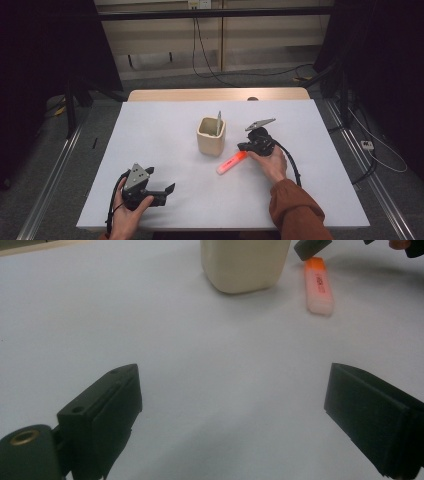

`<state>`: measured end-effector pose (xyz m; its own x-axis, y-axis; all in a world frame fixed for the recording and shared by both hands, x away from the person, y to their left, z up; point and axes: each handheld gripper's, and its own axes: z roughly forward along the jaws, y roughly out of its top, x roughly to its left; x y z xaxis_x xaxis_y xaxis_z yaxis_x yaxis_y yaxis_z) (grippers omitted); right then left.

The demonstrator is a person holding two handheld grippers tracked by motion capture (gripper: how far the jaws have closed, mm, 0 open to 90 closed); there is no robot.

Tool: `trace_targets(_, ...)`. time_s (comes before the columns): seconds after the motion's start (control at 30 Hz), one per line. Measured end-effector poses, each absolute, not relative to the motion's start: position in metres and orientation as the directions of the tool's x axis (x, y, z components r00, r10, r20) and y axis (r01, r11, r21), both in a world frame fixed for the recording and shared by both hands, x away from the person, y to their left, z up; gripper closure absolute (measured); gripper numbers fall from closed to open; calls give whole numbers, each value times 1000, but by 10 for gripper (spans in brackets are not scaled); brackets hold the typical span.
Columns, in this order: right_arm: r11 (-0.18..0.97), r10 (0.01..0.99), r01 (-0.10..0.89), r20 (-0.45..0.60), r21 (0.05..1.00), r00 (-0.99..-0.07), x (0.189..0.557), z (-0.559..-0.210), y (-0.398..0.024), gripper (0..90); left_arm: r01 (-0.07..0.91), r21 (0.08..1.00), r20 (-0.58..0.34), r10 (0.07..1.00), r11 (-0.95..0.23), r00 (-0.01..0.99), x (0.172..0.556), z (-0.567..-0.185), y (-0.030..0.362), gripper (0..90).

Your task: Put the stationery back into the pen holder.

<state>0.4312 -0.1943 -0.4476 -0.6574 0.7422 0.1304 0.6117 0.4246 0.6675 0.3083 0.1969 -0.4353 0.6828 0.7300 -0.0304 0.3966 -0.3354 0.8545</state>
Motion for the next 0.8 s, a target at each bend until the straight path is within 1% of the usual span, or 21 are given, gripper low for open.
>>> trace_targets(0.1, 460, 728, 608, 117, 647, -676, 428, -449, -196, 900, 397, 855, -30, 731, -335, 681, 308, -435, 197, 84)
trace_targets(0.23, 464, 725, 616, 126, 637, -677, 425, -449, -200, 900, 398, 854, -31, 732, -334, 680, 309, -435, 197, 84)
trace_targets(0.4, 497, 722, 590, 74, 636, -688, 419, -448, -201, 900, 399, 854, -32, 733, -333, 680, 308, -435, 197, 85)
trace_targets(0.5, 502, 728, 599, 68, 624, -682, 416, -447, -200, 900, 397, 855, -30, 734, -332, 679, 308, -435, 197, 84)
trace_targets(0.8, 472, 741, 634, 113, 613, -661, 400, -446, -211, 900, 395, 853, -24, 731, -341, 682, 310, -436, 196, 84)
